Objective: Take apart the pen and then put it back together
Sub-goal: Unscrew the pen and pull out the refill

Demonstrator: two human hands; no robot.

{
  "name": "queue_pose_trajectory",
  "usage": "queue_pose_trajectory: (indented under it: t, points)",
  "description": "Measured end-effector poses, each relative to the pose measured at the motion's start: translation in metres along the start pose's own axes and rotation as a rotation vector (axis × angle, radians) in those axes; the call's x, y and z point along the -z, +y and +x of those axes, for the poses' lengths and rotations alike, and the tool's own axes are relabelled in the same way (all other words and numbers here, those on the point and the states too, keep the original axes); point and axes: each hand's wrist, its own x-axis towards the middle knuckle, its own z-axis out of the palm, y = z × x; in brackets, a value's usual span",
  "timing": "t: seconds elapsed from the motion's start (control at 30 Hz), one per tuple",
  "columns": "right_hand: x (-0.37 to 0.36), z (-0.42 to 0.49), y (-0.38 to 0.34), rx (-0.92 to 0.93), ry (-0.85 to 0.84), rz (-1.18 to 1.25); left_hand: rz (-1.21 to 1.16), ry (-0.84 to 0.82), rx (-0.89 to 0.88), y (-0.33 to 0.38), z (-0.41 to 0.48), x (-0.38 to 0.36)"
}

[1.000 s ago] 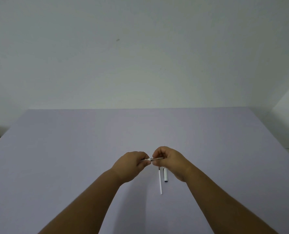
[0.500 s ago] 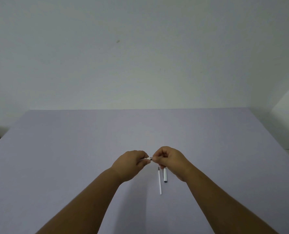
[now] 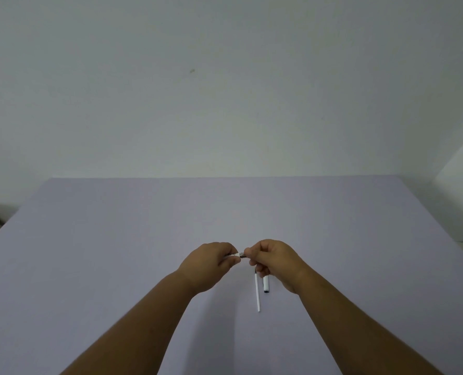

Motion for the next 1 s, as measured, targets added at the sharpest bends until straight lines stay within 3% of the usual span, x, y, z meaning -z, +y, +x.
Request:
queue_pose_trajectory:
  t: [0.1, 0.23, 0.37, 0.47, 0.63, 0.8, 1.0]
  points:
    - [0.000, 0.001, 0.001, 0.063, -0.023, 0.019, 0.004, 0.002, -0.002, 0.000, -0.001, 0.001]
    - [-0.003, -0.002, -0.004, -0.040, -0.018, 0.047, 0.006, 0.002, -0.003, -0.001, -0.001, 0.002]
    - [-0.002, -0.001, 0.000, 0.030, -0.003, 0.040, 0.014, -0.006, 0.004, 0.001, -0.001, 0.002]
    - [-0.003, -0.004, -0.004, -0.045, -0.037, 0.070, 0.012, -0.008, 0.004, 0.002, -0.001, 0.002]
    - [-0.003, -0.003, -0.004, 0.010, 0.063, 0.101, -0.005, -0.012, 0.024, 0.003, -0.002, 0.002]
    - [-0.001, -0.004, -0.010, 0.038, 0.055, 0.094, -0.068, -0.007, 0.049, 0.000, -0.002, 0.003]
    - [0.000, -0.001, -0.013, 0.023, 0.123, 0.276, -0.170, 0.032, 0.078, -0.004, -0.002, 0.001]
